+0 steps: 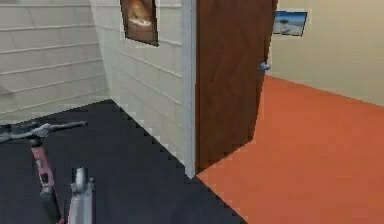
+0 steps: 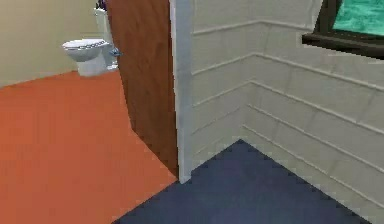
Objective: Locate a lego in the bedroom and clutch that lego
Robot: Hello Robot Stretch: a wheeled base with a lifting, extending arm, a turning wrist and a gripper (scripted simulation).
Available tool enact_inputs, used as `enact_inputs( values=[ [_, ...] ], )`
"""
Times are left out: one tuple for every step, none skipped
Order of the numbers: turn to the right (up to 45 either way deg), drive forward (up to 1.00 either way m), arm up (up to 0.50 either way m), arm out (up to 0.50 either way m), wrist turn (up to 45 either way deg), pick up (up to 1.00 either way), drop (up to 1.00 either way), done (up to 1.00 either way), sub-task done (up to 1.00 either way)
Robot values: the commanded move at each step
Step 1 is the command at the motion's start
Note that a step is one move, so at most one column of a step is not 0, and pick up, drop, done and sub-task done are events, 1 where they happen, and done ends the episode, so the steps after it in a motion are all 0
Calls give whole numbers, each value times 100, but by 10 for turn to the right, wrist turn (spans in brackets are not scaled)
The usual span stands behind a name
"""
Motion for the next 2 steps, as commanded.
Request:
enact_inputs(
  values=[
    [0,20,0,0,0,0,0,0,0],
    [390,0,0,0,0,0,0,0,0]
  ],
)
